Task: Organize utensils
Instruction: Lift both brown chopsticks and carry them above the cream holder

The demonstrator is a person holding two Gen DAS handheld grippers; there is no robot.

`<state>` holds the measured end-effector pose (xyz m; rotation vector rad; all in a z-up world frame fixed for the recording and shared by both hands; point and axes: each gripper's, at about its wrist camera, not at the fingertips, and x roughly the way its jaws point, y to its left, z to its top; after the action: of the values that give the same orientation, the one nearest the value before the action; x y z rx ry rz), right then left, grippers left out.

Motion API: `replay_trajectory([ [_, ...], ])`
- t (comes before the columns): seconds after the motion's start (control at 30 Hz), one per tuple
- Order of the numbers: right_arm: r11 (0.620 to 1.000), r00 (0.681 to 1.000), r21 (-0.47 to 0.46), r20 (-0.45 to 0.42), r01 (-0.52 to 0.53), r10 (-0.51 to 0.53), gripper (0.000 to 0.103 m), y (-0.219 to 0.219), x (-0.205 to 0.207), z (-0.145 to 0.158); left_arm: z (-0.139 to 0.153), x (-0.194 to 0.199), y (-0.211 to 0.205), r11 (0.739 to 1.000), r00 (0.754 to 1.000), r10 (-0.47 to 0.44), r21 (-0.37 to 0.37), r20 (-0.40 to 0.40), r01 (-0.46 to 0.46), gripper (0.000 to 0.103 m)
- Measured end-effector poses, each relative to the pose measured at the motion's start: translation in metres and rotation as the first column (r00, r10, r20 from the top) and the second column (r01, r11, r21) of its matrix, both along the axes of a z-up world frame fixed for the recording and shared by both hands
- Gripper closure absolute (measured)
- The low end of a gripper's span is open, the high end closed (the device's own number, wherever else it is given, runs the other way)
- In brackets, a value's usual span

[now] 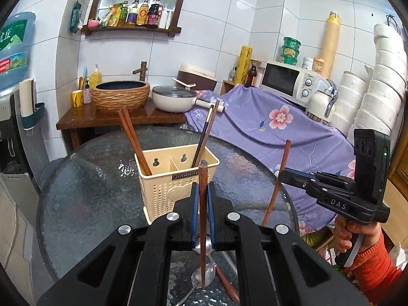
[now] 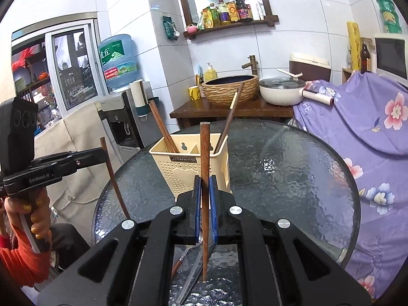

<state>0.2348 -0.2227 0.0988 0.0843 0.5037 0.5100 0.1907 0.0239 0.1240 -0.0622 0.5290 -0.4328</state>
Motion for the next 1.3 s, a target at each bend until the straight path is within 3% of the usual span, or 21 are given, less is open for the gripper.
replay_trajectory([
  [0.57,0.999,0.998,0.003,0.041,-0.038,0.038,0.096,0.012,0.005,0.028,0.024,0.012,-0.005,1.0,0.999,-0.001,0.003,0.047,0.001,0.096],
  [0.73,0.998,0.994,0.019,0.088,-0.06,0.058,0.096,0.018,0.01,0.056,0.054,0.025,-0.004,1.0,0.997,-0.003,-0.009,0.08,0.004,0.096],
  [1.1,0.999,0.968,0.036,0.248,-0.035,0.025,0.096,0.048,0.05,0.159,0.144,0.073,0.009,0.997,0.987,0.061,-0.059,0.148,-0.053,0.096],
  [1.2,0.999,0.963,0.039,0.271,-0.008,-0.003,0.096,0.055,0.065,0.171,0.152,0.082,0.006,0.994,0.98,0.104,-0.036,0.167,-0.099,0.096],
  [1.3,0.999,0.965,0.038,0.261,0.014,-0.023,0.096,0.063,0.081,0.165,0.146,0.094,0.004,0.991,0.977,0.134,-0.011,0.166,-0.134,0.096],
])
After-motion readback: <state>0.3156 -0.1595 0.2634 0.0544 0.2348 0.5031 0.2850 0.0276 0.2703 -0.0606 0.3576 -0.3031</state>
